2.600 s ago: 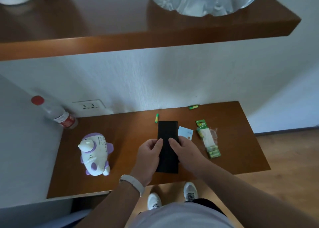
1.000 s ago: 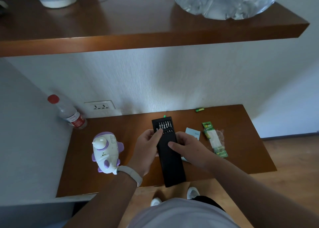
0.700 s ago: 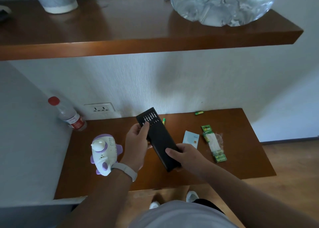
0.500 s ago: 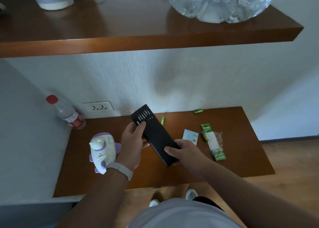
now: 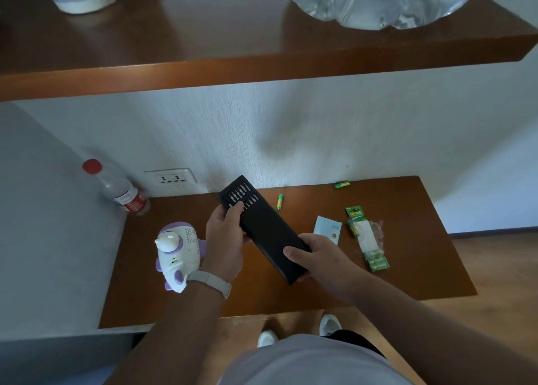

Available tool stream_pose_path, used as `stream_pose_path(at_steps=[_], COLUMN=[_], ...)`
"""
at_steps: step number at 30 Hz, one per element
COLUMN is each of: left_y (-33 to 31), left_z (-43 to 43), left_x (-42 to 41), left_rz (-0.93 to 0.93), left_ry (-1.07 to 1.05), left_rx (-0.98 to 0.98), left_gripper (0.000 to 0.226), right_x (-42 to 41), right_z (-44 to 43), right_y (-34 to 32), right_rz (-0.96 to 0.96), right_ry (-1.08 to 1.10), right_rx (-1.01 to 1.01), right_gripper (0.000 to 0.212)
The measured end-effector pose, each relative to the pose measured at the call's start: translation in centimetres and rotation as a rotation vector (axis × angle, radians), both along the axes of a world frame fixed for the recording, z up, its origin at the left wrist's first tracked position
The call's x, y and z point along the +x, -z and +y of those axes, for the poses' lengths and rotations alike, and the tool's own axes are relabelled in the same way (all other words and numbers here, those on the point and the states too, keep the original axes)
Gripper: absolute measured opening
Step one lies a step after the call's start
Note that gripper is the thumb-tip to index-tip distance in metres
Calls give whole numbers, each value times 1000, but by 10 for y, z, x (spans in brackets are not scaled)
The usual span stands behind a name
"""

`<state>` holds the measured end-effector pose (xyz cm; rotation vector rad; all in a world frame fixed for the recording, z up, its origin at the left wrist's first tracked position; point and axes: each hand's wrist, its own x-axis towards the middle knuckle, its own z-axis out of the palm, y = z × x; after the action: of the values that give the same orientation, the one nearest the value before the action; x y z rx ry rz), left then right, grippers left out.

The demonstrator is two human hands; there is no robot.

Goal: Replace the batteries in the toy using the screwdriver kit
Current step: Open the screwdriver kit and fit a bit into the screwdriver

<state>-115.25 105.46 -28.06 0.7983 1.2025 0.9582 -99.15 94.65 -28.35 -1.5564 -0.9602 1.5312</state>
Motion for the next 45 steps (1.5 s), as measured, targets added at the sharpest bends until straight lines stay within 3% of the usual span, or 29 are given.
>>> stream_pose_path(at_steps=[14, 20, 22, 28, 39, 41, 45], left_y=[14, 17, 19, 26, 37, 40, 43], left_z=[31, 31, 29, 22, 13, 11, 6], left_x=[-24, -38, -41, -47, -71, -76, -80], left_rz=[-47, 5, 18, 44, 90, 98, 120], left_ry=[-74, -86, -82, -36, -60, -67, -65], left_rx=[-31, -8, -7, -47, -114, -117, -123], left_gripper=[18, 15, 14, 12, 14, 14, 14], right_x=[20, 37, 38, 23, -2, -8, -23], right_z=[-15, -28, -24, 10, 59, 59, 57], right_y=[2, 16, 24, 56, 102, 112, 126], right_rz=[0, -58, -133, -604, -991, -1022, -1019], right_ry=[-83, -69, -41, -132, -189, -194, -230], right_rx=[-110, -176, -179, -117, 12, 31, -4], right_gripper=[32, 13, 10, 12, 11, 6, 18])
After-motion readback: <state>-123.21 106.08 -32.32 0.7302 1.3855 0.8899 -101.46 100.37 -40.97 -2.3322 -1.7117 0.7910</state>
